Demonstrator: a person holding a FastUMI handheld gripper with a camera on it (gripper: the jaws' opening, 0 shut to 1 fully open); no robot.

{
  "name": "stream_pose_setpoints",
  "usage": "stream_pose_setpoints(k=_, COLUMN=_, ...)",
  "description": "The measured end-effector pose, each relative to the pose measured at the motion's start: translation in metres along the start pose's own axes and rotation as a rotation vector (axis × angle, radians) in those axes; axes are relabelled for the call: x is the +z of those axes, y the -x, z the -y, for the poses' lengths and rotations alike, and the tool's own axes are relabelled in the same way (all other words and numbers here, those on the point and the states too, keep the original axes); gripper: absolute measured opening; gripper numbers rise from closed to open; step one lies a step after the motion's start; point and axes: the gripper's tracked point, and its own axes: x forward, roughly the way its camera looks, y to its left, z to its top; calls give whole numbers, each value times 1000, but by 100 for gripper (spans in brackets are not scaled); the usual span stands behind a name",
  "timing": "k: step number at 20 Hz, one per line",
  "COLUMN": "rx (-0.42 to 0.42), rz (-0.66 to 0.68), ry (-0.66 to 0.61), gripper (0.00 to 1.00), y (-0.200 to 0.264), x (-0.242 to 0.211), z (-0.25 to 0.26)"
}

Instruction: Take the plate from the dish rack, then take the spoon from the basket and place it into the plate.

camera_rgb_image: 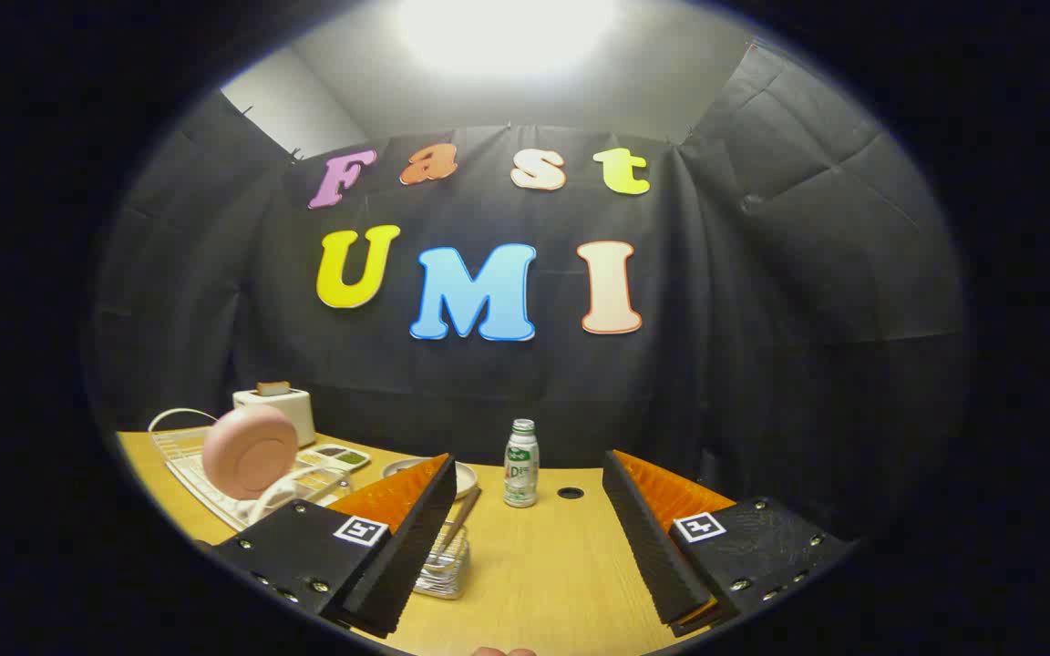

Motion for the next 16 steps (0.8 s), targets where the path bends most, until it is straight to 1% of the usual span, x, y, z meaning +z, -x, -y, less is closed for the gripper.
stream_pose_setpoints(k=4, rx=78, rz=19, ry=-42, gripper=98, y=51, x=57, z=-47)
stream_pose_setpoints(k=9, rx=180, rz=-12, ry=-20, gripper=98, y=93, x=96, z=-109)
stream_pose_setpoints(k=11, rx=215, rz=-21, ry=-28, gripper=98, y=101, x=105, z=-138)
stream_pose_setpoints(k=13, rx=226, rz=-12, ry=-45, gripper=98, y=99, x=113, z=-167)
stream_pose_setpoints(k=16, rx=190, rz=-8, ry=-73, gripper=98, y=79, x=122, z=-204)
